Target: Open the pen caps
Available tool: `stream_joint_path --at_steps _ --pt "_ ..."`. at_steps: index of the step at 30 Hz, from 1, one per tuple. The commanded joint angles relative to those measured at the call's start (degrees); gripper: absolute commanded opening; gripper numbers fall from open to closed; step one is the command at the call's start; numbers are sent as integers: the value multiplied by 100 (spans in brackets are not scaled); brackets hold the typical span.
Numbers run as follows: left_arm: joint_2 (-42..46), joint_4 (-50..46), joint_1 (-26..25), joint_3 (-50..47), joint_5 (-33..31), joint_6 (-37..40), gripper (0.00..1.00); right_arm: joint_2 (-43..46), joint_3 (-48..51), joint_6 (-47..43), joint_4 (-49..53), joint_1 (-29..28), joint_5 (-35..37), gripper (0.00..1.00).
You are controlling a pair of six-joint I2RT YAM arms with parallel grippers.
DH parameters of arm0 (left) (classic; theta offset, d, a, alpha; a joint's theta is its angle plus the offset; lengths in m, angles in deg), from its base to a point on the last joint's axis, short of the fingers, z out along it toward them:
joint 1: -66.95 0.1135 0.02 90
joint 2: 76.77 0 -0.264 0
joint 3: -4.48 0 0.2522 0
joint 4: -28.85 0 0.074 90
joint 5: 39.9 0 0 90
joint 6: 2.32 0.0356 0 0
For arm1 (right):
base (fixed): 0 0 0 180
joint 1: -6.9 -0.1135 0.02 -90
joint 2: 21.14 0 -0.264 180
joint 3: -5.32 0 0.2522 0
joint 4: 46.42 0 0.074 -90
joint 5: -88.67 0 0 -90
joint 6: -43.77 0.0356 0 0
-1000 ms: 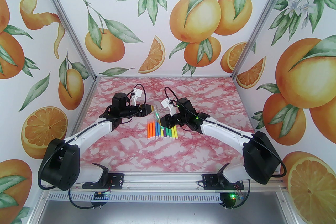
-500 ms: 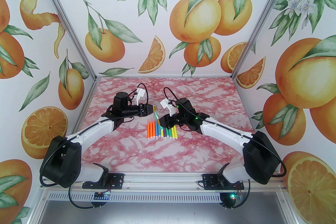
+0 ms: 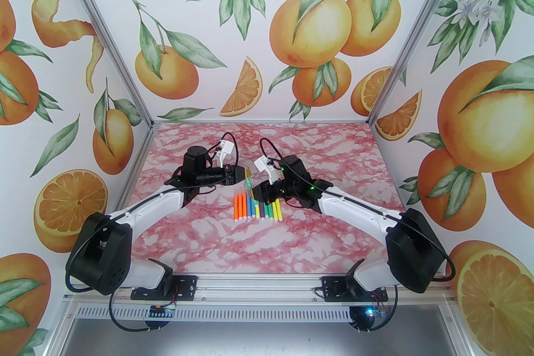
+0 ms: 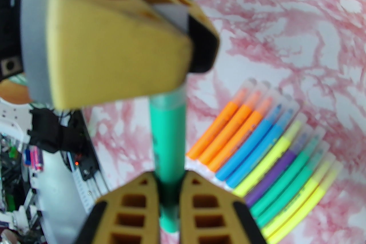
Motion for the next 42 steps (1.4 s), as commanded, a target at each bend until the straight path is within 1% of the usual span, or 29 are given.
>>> stream_joint_path --at_steps 1,2,4,7,9,12,15,19,23,24,28,30,32,35,39,42 --pt "1 168 -31 231 120 15 18 -71 -8 -28 -188 -37 6 4" --pt "0 174 -30 231 116 6 16 -70 -3 -21 -208 -34 8 9" --pt "0 176 -30 244 112 -25 11 -45 62 -10 -270 -37 -5 22" --pt "-5 167 -26 263 77 -59 8 48 199 22 -407 -35 -44 32" --pt "-18 167 -30 278 42 -85 6 114 313 41 -512 -41 -104 37" --pt "-36 198 -30 313 6 -145 3 176 442 68 -600 -36 -150 38" --pt "-44 220 -30 335 6 -182 2 176 455 60 -600 -37 -150 35" --pt "-40 190 -32 323 -10 -174 0 210 474 68 -646 -36 -150 25" --pt "-53 161 -30 271 -53 -148 0 278 489 61 -662 -34 -159 24" --pt "-53 159 -30 261 -55 -139 0 284 489 55 -653 -28 -167 22" --pt "-17 -61 -26 289 -208 30 0 279 518 38 -603 -16 -124 6" --pt "-9 -214 3 358 -310 149 0 286 564 1 -545 -10 -124 0" --pt "-18 -357 82 442 -413 248 0 324 648 -49 -451 -12 -124 0" --pt "-71 -395 341 569 -459 266 0 448 814 -225 -152 -10 -124 0" --pt "-182 -357 783 797 -421 108 0 739 1058 -490 354 -22 -89 0" --pt "-290 -385 1034 1023 -355 6 0 1066 1280 -525 513 -23 -24 0"
